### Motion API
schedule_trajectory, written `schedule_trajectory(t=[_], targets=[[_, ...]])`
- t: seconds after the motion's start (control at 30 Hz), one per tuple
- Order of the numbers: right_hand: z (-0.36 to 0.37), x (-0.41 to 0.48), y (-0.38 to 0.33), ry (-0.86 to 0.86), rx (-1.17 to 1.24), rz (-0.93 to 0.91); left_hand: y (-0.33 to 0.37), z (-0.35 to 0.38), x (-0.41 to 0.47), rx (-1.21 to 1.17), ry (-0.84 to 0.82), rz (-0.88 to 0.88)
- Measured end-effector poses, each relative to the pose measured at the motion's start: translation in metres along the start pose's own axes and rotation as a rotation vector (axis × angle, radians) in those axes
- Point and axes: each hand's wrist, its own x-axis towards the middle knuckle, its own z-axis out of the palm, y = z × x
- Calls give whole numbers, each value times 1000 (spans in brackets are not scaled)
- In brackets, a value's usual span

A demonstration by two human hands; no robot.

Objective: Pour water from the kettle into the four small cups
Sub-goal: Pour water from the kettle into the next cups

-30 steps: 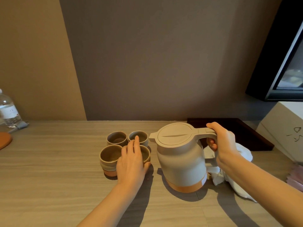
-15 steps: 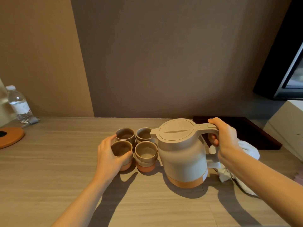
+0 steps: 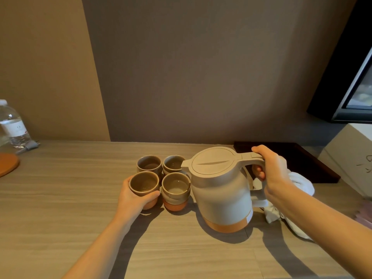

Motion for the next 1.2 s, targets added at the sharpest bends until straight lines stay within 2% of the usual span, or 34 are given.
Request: schedule_trajectory(t=[0.3, 0.53, 0.8, 0.93, 1.2], targets=[[-3, 1, -3, 8, -1, -6, 4, -3, -2, -27, 71, 7], [-4, -2, -9, -6, 15, -23, 35, -24, -5, -27, 109, 82], [-1, -13, -28, -24, 75, -29, 88, -25, -17, 44, -18, 234], [1, -19, -39, -44, 74, -32, 100, -16, -21, 116, -90, 277], [3, -22, -50, -92, 7, -75, 102, -3, -25, 428, -86, 430]])
